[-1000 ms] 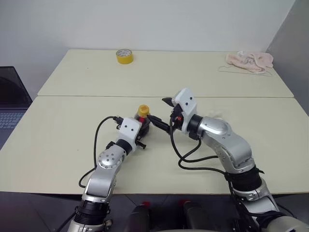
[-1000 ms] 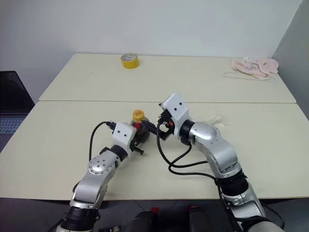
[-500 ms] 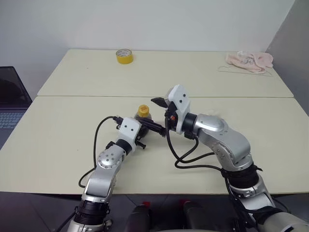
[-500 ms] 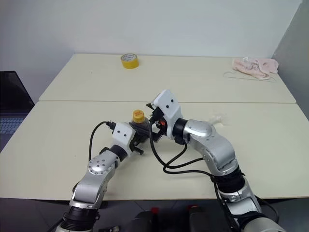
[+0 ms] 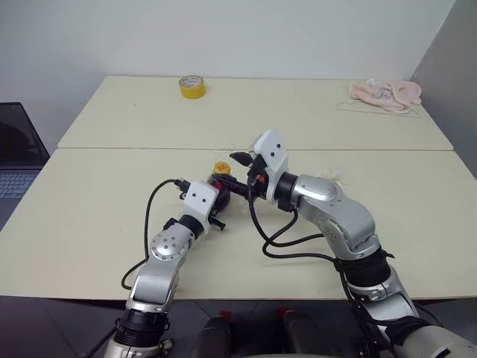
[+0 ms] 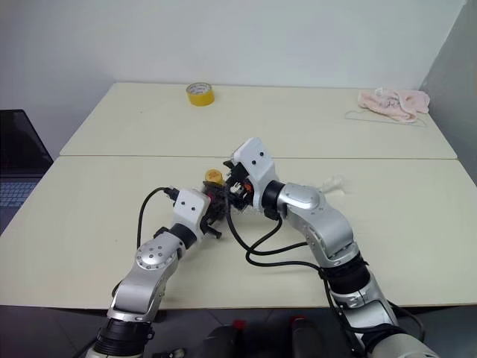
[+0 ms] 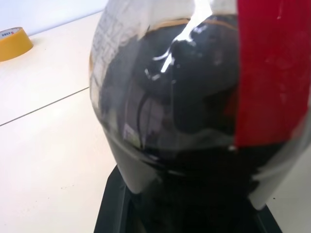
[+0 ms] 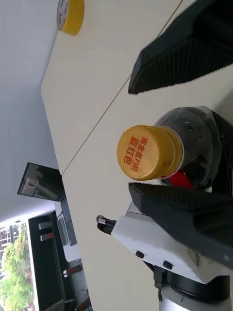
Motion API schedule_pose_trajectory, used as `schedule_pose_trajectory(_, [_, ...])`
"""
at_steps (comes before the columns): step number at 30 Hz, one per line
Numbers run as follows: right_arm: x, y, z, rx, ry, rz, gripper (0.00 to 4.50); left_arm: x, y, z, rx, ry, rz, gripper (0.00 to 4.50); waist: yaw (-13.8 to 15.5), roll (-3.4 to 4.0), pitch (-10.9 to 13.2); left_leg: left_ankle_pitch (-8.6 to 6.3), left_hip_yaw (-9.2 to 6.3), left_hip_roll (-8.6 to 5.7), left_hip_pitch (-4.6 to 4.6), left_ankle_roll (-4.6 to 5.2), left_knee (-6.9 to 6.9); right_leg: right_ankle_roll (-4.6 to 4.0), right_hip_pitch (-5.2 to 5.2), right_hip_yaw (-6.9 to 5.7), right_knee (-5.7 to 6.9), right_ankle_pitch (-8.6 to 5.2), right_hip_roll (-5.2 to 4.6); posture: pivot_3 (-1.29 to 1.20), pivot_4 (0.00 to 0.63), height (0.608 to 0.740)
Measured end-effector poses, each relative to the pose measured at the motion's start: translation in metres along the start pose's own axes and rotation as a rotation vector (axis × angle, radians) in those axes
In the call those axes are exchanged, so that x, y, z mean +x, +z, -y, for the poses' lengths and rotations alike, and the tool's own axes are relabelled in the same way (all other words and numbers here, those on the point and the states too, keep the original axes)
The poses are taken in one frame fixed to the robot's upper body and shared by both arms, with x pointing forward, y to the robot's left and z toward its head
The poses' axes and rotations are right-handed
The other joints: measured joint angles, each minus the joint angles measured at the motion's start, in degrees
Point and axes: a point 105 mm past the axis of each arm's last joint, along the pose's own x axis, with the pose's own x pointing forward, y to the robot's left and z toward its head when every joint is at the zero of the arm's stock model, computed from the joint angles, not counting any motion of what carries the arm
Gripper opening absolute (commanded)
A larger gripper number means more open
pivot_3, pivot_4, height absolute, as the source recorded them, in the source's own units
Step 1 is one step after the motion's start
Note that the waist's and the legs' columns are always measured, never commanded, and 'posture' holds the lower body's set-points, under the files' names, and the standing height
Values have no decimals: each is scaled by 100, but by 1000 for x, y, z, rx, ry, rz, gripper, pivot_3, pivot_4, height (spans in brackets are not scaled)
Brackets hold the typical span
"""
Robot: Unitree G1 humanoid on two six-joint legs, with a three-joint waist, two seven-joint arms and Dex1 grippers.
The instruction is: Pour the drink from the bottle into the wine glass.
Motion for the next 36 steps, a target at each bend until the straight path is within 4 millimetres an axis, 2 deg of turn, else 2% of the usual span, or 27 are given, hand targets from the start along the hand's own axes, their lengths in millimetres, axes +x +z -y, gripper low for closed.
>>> schedule_pose_trajectory(3, [1,0,-3,-4,12,0,1215,0,0,0,0,0,-1,792,0,0,0,0,-1,0,0,0,0,0,0,-1,0,0,0,0,150,740])
schedule_pose_trajectory(9, [-1,0,-3,-20,26,7,1215,0,0,0,3,-7,1,792,0,0,0,0,0,0,-1,0,0,0,0,0,0,0,0,0,150,740])
schedule_pose_trajectory(14, [-6,3,-7,-23,79,68,1215,-5,7,2,3,-111,15,792,-7,1,1,0,0,0,-5,0,-1,0,-3,0,-2,0,0,0,150,740])
schedule_pose_trajectory(18, [-14,21,-10,-2,147,176,1214,-15,21,6,-31,-273,31,791,-13,3,2,-1,0,1,-3,2,-3,0,-2,0,-2,0,0,0,150,740])
schedule_pose_trajectory(22, [-23,51,-20,-42,231,302,1213,-25,19,20,-130,-459,-18,774,-15,4,3,-1,-3,1,-2,2,-3,0,-2,-3,-3,0,0,0,150,740])
schedule_pose_trajectory(25, [-25,52,-24,-29,274,314,1213,-33,26,26,-167,-563,-14,774,-14,5,3,-1,-4,1,-2,2,-2,0,-1,-3,-2,0,0,0,150,740])
schedule_pose_trajectory(30, [-29,41,-18,10,230,282,1212,-29,36,17,-147,-531,30,774,-8,4,3,1,-3,1,-3,-1,-1,0,-2,-1,-4,0,0,0,150,740])
schedule_pose_trajectory(33, [-38,22,-2,22,134,218,1212,-22,35,10,-145,-444,53,774,3,4,3,0,-1,0,-5,0,1,0,-1,0,-6,0,-1,0,150,740])
schedule_pose_trajectory(36, [-62,0,22,30,4,145,1212,-18,32,4,-131,-339,69,774,24,3,3,0,0,-1,-9,1,1,0,0,1,-9,0,-2,0,150,740])
